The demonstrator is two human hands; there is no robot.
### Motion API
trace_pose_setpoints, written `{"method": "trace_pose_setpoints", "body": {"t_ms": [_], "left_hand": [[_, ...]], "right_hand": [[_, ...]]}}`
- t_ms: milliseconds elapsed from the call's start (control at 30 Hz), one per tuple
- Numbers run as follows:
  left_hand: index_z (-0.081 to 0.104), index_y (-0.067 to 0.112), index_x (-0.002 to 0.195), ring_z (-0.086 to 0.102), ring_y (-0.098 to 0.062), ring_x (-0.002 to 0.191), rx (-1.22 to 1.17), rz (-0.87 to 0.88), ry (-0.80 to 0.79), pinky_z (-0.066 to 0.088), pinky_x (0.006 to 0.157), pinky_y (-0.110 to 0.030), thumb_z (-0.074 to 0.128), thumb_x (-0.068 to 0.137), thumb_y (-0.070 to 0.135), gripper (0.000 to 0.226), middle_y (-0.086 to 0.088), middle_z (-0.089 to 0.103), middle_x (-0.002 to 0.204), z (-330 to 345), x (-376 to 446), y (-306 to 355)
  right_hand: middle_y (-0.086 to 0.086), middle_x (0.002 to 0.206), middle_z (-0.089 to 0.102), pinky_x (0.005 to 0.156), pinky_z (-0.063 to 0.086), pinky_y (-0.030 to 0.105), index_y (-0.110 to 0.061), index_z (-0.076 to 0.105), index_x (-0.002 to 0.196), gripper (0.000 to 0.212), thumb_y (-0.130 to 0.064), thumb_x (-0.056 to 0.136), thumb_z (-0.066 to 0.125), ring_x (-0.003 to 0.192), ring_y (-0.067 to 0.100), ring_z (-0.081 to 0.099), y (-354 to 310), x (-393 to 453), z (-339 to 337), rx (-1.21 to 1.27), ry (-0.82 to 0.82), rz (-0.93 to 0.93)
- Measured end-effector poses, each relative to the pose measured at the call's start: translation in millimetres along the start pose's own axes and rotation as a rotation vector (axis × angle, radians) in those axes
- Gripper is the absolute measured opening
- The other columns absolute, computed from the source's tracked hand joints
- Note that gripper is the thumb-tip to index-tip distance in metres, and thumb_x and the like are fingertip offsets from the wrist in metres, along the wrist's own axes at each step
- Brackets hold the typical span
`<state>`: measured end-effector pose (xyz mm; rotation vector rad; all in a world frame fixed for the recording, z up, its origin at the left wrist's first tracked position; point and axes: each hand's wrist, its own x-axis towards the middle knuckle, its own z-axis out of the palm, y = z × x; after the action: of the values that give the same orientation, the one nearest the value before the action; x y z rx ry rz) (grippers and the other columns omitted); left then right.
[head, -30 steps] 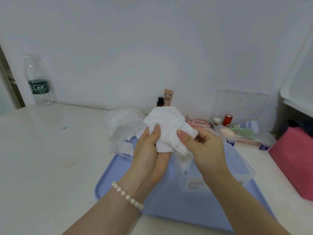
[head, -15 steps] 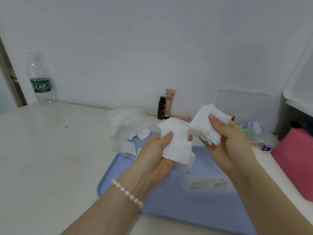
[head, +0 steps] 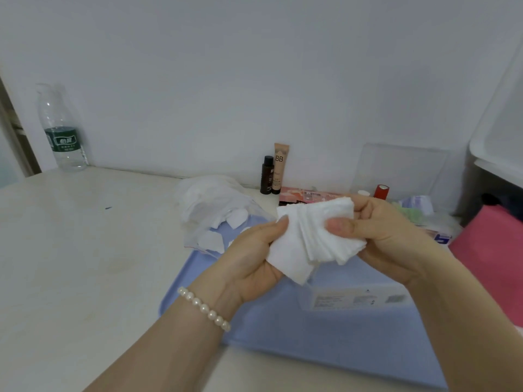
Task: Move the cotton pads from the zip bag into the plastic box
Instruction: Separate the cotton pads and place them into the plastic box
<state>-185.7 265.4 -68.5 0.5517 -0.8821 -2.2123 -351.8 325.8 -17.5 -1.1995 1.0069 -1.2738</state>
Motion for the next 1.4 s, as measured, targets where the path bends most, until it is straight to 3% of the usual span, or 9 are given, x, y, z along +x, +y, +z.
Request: {"method": "trace_pose_setpoints", "body": {"t_ms": [167, 267, 400, 500, 700, 867, 1067, 1233, 1400], "left_hand": [[0.042, -0.003, 0.135, 0.050, -0.030, 0.124, -0.021, -0.147, -0.097, 0.039, 0.105, -0.040, 0.033, 0.103, 0.018, 0.040, -0.021, 0.051, 0.135, -4, 1, -1], [0.044, -0.006, 0.133, 0.055, -0.028, 0.117, -0.034, -0.182, -0.095, 0.050, 0.095, -0.034, 0.033, 0.102, 0.018, 0.040, -0.022, 0.053, 0.132, -5, 2, -2], [0.043, -0.006, 0.134, 0.044, -0.030, 0.130, -0.074, -0.202, -0.086, 0.036, 0.108, -0.037, 0.033, 0.102, 0.024, 0.045, -0.024, 0.049, 0.136, -3, 1, 0], [0.049, -0.009, 0.126, 0.049, -0.032, 0.124, -0.114, -0.201, -0.051, 0.037, 0.104, -0.040, 0.035, 0.100, 0.025, 0.045, -0.026, 0.053, 0.130, -1, -2, 1], [0.049, -0.011, 0.125, 0.051, -0.033, 0.121, -0.163, -0.213, -0.040, 0.032, 0.109, -0.042, 0.039, 0.096, 0.023, 0.047, -0.026, 0.056, 0.126, 1, -4, 2], [0.056, -0.014, 0.113, 0.059, -0.035, 0.103, -0.192, -0.165, -0.039, 0.044, 0.096, -0.044, 0.044, 0.088, 0.022, 0.046, -0.028, 0.062, 0.112, 2, -7, 4], [0.068, -0.010, 0.099, 0.067, -0.032, 0.096, -0.197, -0.122, -0.110, 0.048, 0.090, -0.044, 0.043, 0.089, 0.024, 0.044, -0.024, 0.065, 0.110, 6, -7, -1], [0.068, -0.009, 0.102, 0.066, -0.031, 0.100, -0.148, -0.113, -0.109, 0.047, 0.095, -0.039, 0.040, 0.092, 0.028, 0.047, -0.025, 0.065, 0.112, 6, -6, -3], [0.059, -0.006, 0.112, 0.060, -0.033, 0.110, -0.123, 0.007, 0.043, 0.045, 0.098, -0.043, 0.038, 0.097, 0.023, 0.039, -0.024, 0.063, 0.117, 7, -3, 1]], "right_hand": [[0.011, 0.084, 0.074, 0.064, 0.055, 0.024, -0.004, 0.074, 0.083, 0.040, -0.023, 0.049, 0.083, 0.075, 0.018, 0.070, -4, -7, 11, -0.229, -0.103, 0.051], [0.004, 0.080, 0.074, 0.065, 0.054, 0.020, -0.011, 0.075, 0.076, 0.022, -0.019, 0.056, 0.074, 0.073, 0.013, 0.069, 2, -6, 22, -0.329, -0.054, 0.034], [0.000, 0.075, 0.074, 0.062, 0.052, 0.016, -0.011, 0.074, 0.077, 0.017, -0.016, 0.060, 0.073, 0.068, 0.008, 0.068, 6, -4, 26, -0.377, 0.006, 0.044], [-0.002, 0.072, 0.074, 0.060, 0.051, 0.015, -0.012, 0.073, 0.076, 0.009, -0.010, 0.067, 0.074, 0.067, 0.006, 0.068, 7, -3, 27, -0.425, 0.022, 0.058], [-0.004, 0.076, 0.072, 0.062, 0.051, 0.015, -0.023, 0.072, 0.078, 0.019, -0.013, 0.065, 0.082, 0.069, 0.004, 0.064, 14, 0, 34, -0.676, 0.084, 0.013], [-0.009, 0.086, 0.057, 0.070, 0.046, 0.020, -0.029, 0.067, 0.090, 0.028, -0.027, 0.066, 0.082, 0.078, 0.003, 0.053, 14, -1, 40, -0.988, 0.060, -0.056], [-0.010, 0.089, 0.051, 0.062, 0.037, 0.019, -0.027, 0.052, 0.097, 0.049, -0.032, 0.061, 0.084, 0.077, 0.003, 0.047, 15, -2, 38, -1.000, 0.173, 0.024], [-0.011, 0.069, 0.052, 0.056, 0.034, 0.021, -0.025, 0.057, 0.076, 0.033, -0.031, 0.059, 0.086, 0.061, 0.004, 0.045, 12, -5, 40, -0.989, 0.148, 0.019], [-0.002, 0.073, 0.065, 0.062, 0.044, 0.020, -0.016, 0.065, 0.073, 0.034, -0.028, 0.050, 0.087, 0.062, 0.006, 0.054, -8, -11, 33, -0.838, 0.091, -0.011]]}}
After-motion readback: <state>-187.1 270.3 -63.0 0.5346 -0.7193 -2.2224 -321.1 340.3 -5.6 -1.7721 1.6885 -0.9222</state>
